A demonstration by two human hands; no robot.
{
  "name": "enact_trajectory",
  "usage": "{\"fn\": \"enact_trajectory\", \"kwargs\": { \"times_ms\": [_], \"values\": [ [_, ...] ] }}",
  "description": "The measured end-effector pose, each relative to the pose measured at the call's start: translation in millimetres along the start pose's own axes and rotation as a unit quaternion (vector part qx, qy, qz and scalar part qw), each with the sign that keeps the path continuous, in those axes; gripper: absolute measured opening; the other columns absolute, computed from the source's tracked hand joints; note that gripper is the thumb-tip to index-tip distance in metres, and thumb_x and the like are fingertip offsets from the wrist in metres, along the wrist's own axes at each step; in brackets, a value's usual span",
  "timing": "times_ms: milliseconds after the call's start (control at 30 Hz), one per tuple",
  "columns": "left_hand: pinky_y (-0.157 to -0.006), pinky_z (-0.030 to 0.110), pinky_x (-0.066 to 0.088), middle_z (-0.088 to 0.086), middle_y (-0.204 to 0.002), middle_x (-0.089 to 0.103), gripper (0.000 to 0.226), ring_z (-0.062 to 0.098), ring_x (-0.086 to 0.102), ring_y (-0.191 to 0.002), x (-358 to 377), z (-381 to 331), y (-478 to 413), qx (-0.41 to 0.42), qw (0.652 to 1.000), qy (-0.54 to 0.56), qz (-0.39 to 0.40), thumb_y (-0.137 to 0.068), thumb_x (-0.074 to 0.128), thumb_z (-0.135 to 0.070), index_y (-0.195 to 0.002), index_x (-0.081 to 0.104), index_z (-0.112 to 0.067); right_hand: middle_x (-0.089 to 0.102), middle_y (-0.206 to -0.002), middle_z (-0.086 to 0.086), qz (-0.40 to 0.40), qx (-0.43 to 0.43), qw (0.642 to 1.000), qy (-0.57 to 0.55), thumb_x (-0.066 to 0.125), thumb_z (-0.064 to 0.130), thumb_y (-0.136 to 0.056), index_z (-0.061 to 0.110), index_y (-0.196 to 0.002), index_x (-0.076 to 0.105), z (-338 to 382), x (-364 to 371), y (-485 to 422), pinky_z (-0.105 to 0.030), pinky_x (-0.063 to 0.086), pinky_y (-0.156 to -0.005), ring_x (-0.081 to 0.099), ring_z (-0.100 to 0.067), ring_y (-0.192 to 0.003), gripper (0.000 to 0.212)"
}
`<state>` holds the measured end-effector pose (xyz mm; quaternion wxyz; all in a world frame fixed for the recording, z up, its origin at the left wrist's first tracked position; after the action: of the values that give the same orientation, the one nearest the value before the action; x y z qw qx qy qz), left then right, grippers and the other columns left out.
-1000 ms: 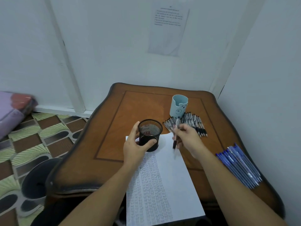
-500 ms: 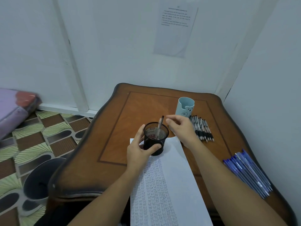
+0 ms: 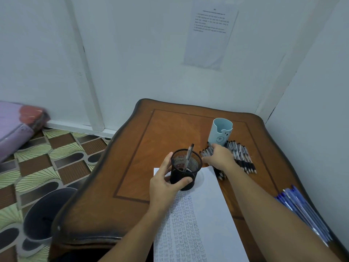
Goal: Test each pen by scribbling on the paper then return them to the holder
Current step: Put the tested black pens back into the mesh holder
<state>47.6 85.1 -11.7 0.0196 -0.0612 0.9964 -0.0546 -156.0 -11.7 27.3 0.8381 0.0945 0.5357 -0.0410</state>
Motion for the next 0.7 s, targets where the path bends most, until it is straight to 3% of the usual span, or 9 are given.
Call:
{"fn": "enact_trajectory", "kwargs": {
  "times_ms": [100,300,467,600,700],
  "values": [
    [-0.081,0.011,0.050,-0.028,-0.110,0.063,0.086,-0.013,0.058,-0.105,-0.2,-0.9,-0.5,-0.003,1.000,0.002,0.003,-0.064,0.089,-0.015,-0.130,0.049,-0.051,0.061,-0.132,-0.009,0.012,0.016,1.000,0.011,0.082,0.044,-0.073,0.016,-0.139,0.047,-0.7,1.8,-4.6,-0.045,0.048,-0.099,0.054,-0.033,-0.122,0.079],
    [-0.079,0.009,0.048,-0.025,-0.113,0.063,0.085,-0.010,0.058,-0.107,-0.1,-0.3,-1.4,-0.010,1.000,0.008,0.008,-0.064,0.089,-0.015,-0.124,0.048,-0.057,0.046,-0.152,-0.004,0.046,-0.014,0.996,-0.081,0.087,0.021,-0.073,0.019,-0.156,0.029,-2.4,5.2,-5.5,-0.042,0.039,-0.111,0.044,-0.025,-0.138,0.101],
    [-0.083,0.013,0.051,-0.025,-0.112,0.065,0.085,-0.005,0.059,-0.109,-0.2,0.0,-1.5,-0.013,1.000,0.009,0.004,-0.062,0.090,-0.016,-0.123,0.049,-0.060,0.045,-0.153,-0.002,0.076,-0.051,0.985,-0.149,0.085,0.008,-0.076,0.021,-0.157,0.028,-3.3,7.4,-0.7,-0.036,0.037,-0.110,0.043,-0.020,-0.139,0.101],
    [-0.077,0.011,0.050,-0.020,-0.115,0.065,0.087,-0.010,0.061,-0.101,-0.2,-1.0,-0.3,-0.018,1.000,0.014,0.006,-0.062,0.090,-0.015,-0.131,0.050,-0.052,0.041,-0.155,-0.004,0.091,-0.055,0.982,-0.158,0.082,0.004,-0.077,0.020,-0.157,0.026,-3.3,8.9,-2.2,-0.036,0.035,-0.112,0.042,-0.022,-0.139,0.100],
    [-0.076,0.011,0.050,-0.023,-0.112,0.065,0.088,-0.010,0.061,-0.098,0.1,-1.6,-0.4,-0.022,1.000,0.010,0.006,-0.062,0.090,-0.017,-0.129,0.049,-0.056,0.038,-0.157,-0.002,0.111,-0.060,0.981,-0.146,0.082,0.003,-0.078,0.019,-0.158,0.026,-0.5,9.5,-5.1,-0.035,0.032,-0.113,0.037,-0.022,-0.143,0.099]
  ]
}}
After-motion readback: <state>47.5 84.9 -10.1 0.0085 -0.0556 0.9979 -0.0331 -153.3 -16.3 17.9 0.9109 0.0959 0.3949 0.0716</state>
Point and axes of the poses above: each hand's wrist, its own y-axis away from the middle knuckle, its own x-axis out of the palm, z = x × y, the point moved 3 cm from there along -y, towards the middle knuckle
